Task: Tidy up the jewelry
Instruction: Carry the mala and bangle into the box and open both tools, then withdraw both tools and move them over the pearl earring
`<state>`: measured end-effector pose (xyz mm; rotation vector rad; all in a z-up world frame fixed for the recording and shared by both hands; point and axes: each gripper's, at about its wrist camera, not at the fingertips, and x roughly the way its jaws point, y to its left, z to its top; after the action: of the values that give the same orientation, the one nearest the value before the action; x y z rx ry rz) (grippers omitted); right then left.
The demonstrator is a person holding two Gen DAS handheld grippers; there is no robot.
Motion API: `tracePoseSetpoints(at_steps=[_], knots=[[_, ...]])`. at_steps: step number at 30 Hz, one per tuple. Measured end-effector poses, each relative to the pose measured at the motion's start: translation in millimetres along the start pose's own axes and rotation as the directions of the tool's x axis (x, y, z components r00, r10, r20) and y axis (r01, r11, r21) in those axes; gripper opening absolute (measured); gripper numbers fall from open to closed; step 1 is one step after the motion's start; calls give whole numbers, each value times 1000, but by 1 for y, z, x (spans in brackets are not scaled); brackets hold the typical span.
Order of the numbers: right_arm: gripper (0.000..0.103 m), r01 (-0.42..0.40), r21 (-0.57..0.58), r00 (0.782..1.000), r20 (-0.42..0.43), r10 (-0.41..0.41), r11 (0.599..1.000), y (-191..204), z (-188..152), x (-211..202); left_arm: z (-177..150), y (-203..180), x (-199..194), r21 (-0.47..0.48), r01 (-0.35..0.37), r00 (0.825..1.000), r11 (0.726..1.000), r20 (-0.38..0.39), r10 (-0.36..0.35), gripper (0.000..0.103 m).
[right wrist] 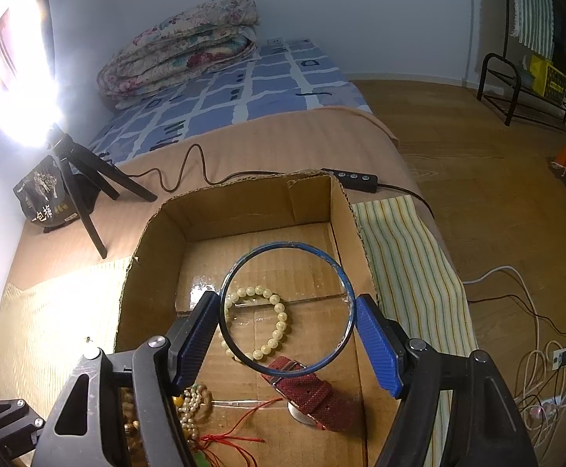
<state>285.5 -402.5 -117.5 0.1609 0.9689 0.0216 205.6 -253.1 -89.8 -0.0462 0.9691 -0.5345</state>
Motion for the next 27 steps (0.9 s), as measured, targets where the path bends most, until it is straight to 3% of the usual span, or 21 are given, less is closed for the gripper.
tracePoseSetpoints(at_steps=[4,7,9,27], knots=[[73,-2,0,1000,-2,2,1000,0,0,0,0,0,-1,5,-6,1000,1000,0,6,14],[80,-1,-4,1000,0,1,1000,0,0,-2,0,2,-4,3,-10,1000,1000,5,10,36],[85,3,-3,1000,8,-3,1000,0,0,-3,1,4,-6,1,-14,1000,1000,7,14,36],[85,-4,-32,998,65,6,999,13,-7,-41,-8,17,-34,35,-78,996,996,46,77,36]])
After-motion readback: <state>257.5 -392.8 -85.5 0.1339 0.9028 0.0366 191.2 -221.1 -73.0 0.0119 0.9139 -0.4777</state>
